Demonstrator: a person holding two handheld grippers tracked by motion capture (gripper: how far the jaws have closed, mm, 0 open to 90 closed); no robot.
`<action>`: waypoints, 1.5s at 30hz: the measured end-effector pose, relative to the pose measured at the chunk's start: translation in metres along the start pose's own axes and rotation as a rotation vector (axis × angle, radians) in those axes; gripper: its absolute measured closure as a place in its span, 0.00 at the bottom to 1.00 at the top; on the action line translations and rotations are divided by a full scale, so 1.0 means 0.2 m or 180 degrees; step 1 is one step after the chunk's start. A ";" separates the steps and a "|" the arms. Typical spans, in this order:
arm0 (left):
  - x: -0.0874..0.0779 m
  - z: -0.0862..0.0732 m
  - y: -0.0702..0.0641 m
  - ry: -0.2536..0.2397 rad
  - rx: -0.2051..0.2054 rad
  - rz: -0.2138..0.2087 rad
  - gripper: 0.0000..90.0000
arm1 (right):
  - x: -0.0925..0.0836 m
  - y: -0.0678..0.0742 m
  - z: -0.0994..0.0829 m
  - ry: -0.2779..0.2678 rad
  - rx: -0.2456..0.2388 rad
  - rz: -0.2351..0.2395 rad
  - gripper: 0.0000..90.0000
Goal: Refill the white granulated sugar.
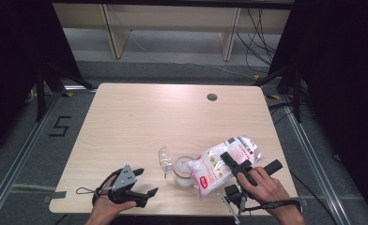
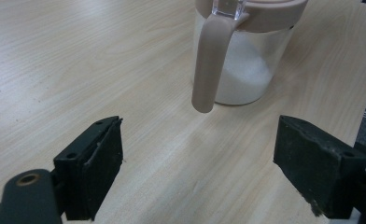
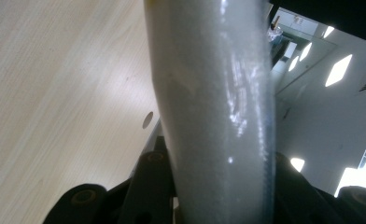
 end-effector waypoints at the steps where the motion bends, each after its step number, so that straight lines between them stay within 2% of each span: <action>1: 0.00 0.00 0.00 0.0002 0.0001 0.0000 0.17 | 0.00 0.00 0.00 -0.0005 -0.0002 0.0005 0.85; 7: 0.00 0.00 0.00 0.0047 0.0005 0.0030 0.17 | 0.00 0.01 0.00 -0.0003 0.0078 0.0002 0.85; 10: 0.00 0.00 0.00 -0.0005 0.0006 0.0003 0.17 | 0.01 0.02 -0.01 -0.0012 0.0080 0.0004 0.85; 13: 0.00 0.00 0.00 0.0046 0.0003 0.0028 0.17 | 0.01 0.03 -0.01 -0.0008 0.0096 0.0043 0.85; 15: 0.00 0.00 0.00 0.0022 0.0008 -0.0004 0.17 | 0.01 0.03 -0.01 -0.0027 0.0130 0.0018 0.85; 18: 0.00 0.00 0.00 0.0034 0.0084 -0.0012 0.17 | 0.01 0.03 -0.02 -0.0025 0.0107 0.0044 0.86; 22: 0.00 0.00 0.01 0.0034 0.0096 0.0012 0.17 | 0.01 0.03 -0.02 -0.0042 0.0183 0.0012 0.86; 26: -0.01 0.00 0.01 0.0064 0.0129 0.0017 0.17 | 0.01 0.03 -0.02 -0.0049 0.0148 0.0054 0.86; 27: 0.00 0.00 0.00 0.0007 0.0074 0.0007 0.17 | 0.01 0.03 -0.02 -0.0052 0.0151 0.0057 0.86; 32: 0.00 0.00 0.00 -0.0008 0.0064 -0.0001 0.17 | 0.00 0.04 -0.02 -0.0074 0.0220 0.0058 0.86; 34: -0.01 0.00 0.01 0.0080 0.0140 0.0014 0.17 | 0.00 0.03 -0.01 -0.0089 0.0227 0.0065 0.86; 40: 0.00 0.00 0.01 0.0013 0.0077 -0.0001 0.17 | 0.00 0.04 -0.02 -0.0061 0.0284 0.0068 0.86; 43: 0.00 0.00 0.01 0.0037 0.0091 0.0005 0.17 | 0.00 0.03 -0.01 -0.0081 0.0301 0.0062 0.86; 45: -0.01 0.00 0.01 0.0073 0.0130 0.0015 0.17 | -0.01 0.04 -0.01 -0.0060 0.0392 0.0069 0.86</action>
Point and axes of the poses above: each handheld gripper's, and its own axes: x roughly forward along the jaws, z roughly out of its top, y roughly to its left, the point moved 4 cm from there along x, roughly forward along the jaws, and after that the axes turned 7 degrees about -z, right-handed, at the moved point
